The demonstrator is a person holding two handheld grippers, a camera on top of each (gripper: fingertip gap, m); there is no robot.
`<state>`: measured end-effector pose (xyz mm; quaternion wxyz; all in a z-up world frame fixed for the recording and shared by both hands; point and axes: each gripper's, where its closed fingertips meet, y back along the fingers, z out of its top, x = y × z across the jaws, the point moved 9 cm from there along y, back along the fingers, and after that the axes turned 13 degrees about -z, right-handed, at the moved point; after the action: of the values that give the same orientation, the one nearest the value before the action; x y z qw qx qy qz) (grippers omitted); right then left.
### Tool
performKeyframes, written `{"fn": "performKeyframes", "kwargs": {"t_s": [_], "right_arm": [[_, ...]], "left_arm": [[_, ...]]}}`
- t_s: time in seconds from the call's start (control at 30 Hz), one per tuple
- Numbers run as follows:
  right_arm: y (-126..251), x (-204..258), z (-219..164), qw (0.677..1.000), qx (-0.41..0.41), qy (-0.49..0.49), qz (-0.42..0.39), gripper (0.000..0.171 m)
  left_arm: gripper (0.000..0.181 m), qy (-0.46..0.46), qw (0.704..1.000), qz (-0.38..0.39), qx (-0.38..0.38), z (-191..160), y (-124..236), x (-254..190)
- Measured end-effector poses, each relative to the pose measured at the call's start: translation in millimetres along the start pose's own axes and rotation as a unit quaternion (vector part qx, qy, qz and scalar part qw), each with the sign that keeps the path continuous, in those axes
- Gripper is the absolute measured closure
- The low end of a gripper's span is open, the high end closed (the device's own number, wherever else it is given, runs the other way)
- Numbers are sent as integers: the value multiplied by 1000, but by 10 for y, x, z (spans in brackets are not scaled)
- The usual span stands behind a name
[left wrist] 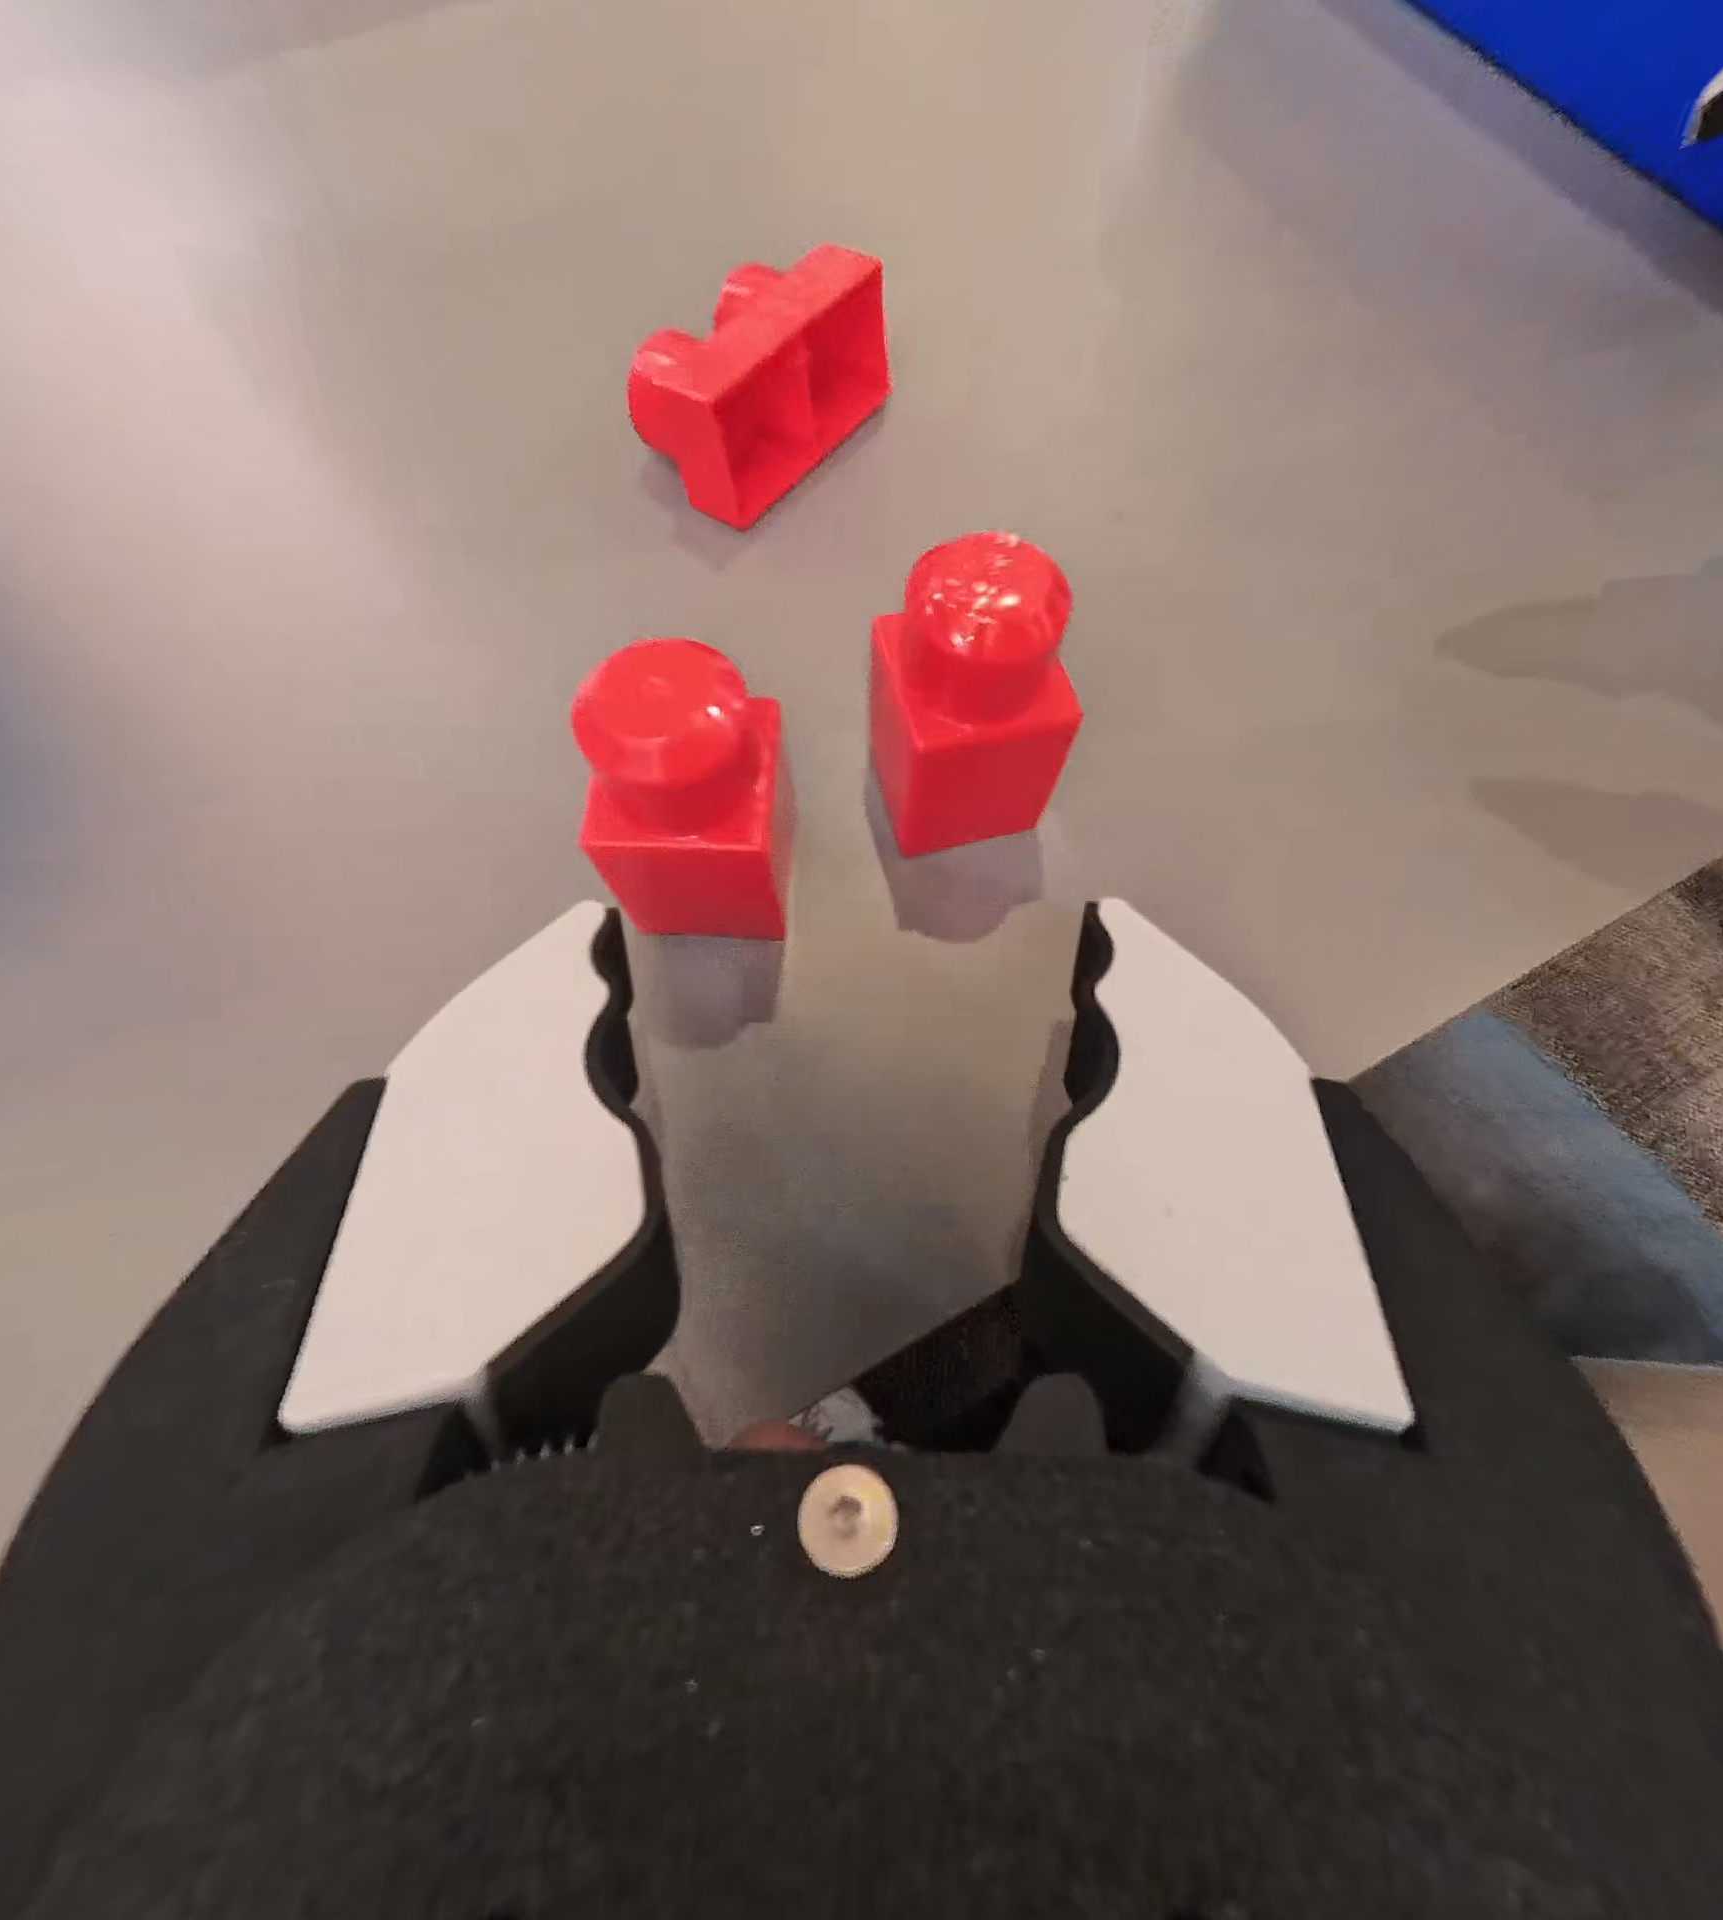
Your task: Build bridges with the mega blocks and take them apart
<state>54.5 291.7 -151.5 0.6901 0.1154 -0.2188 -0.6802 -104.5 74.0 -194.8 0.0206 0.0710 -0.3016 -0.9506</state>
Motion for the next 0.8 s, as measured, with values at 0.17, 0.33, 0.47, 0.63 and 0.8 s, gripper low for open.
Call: {"fn": "performKeyframes", "kwargs": {"t_s": [0.17, 0.33, 0.47, 0.63, 0.8], "right_arm": [[11, -9, -4, 1000, 0, -2, 2, 141], [28, -42, 2, 1000, -4, -5, -4, 141], [-83, -78, 13, 1000, 9, 1, -14, 139], [-329, -172, 134, 995, 52, 64, -62, 134], [-724, -217, 252, 990, 97, 79, -69, 131]], "left_arm": [[107, -11, 999, -41, -13, 63, -65, -50], [109, -26, 999, -34, -13, 53, 72, 2], [107, -46, 999, -22, -19, 30, 119, 121], [102, -48, 998, -43, -8, 66, 13, 268], [103, -26, 990, -141, -1, 147, -54, 355]]}}
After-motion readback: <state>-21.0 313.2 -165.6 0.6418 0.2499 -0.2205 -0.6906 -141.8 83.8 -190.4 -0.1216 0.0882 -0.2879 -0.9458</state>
